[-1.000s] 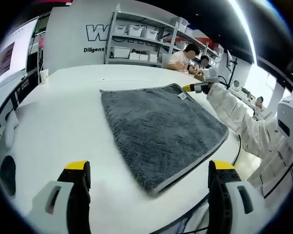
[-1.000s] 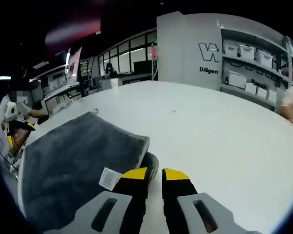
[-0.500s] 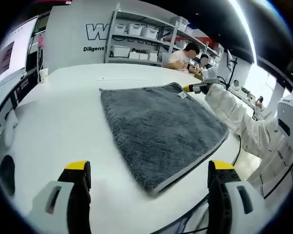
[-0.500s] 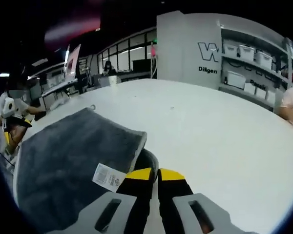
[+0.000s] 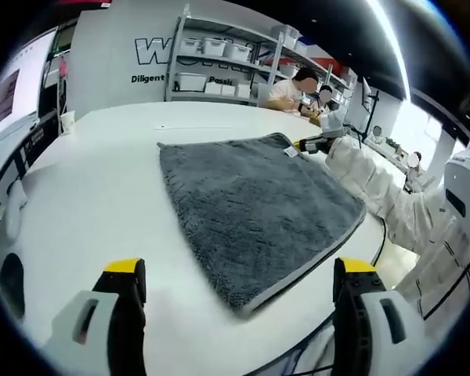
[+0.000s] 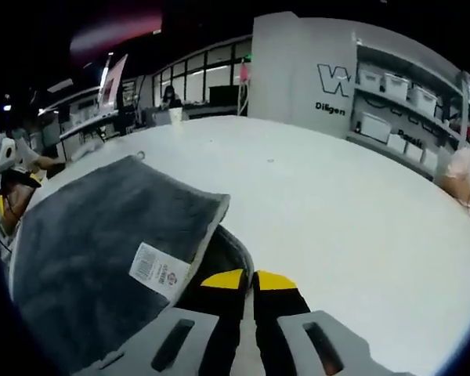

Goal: Open the folded towel by lifting each exposed corner and separating the folded layers until the towel lies flat within the target outline without major curled edges

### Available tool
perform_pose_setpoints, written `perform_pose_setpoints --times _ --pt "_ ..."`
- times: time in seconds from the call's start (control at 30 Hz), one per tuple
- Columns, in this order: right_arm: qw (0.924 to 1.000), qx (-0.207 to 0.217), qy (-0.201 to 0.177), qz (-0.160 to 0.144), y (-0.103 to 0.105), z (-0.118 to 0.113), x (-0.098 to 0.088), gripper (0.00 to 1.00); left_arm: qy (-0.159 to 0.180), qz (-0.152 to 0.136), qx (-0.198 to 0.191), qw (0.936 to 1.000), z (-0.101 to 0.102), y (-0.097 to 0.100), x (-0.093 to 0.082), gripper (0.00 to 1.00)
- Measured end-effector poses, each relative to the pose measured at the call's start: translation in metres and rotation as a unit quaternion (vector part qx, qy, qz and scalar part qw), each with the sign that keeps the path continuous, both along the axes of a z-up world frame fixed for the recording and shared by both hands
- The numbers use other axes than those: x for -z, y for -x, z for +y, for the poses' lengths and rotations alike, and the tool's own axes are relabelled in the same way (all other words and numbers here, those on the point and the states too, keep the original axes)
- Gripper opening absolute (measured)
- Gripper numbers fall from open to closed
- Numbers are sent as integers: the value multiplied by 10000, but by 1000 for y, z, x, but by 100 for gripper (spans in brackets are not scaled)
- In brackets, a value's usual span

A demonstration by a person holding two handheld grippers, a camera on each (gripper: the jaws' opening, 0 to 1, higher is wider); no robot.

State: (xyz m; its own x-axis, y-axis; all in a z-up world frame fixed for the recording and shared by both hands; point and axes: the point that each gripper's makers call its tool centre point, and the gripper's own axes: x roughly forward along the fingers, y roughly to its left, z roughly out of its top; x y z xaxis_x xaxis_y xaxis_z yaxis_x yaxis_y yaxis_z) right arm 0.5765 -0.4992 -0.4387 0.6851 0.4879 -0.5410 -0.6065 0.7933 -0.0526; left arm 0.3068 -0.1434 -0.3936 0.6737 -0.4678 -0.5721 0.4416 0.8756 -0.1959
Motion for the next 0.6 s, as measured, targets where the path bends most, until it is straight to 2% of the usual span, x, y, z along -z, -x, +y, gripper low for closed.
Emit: perform_pose_setpoints --times 0.03,0.2,0.3,0.43,0.6 --pt "10000 16 14 -14 0 -1 0 0 -3 2 8 10000 0 0 0 98" --pt "9994 242 156 -183 -5 -11 -2 16 -5 3 33 10000 -2 -1 0 98" --pt "9993 293 114 -199 -6 -12 -2 18 -2 9 56 10000 -4 -1 1 98" --pt "9985 371 258 -297 -7 -15 -3 23 16 14 74 10000 -5 0 2 98" --pt "9982 476 171 -328 -8 -20 -9 28 20 -7 69 10000 -5 2 0 98"
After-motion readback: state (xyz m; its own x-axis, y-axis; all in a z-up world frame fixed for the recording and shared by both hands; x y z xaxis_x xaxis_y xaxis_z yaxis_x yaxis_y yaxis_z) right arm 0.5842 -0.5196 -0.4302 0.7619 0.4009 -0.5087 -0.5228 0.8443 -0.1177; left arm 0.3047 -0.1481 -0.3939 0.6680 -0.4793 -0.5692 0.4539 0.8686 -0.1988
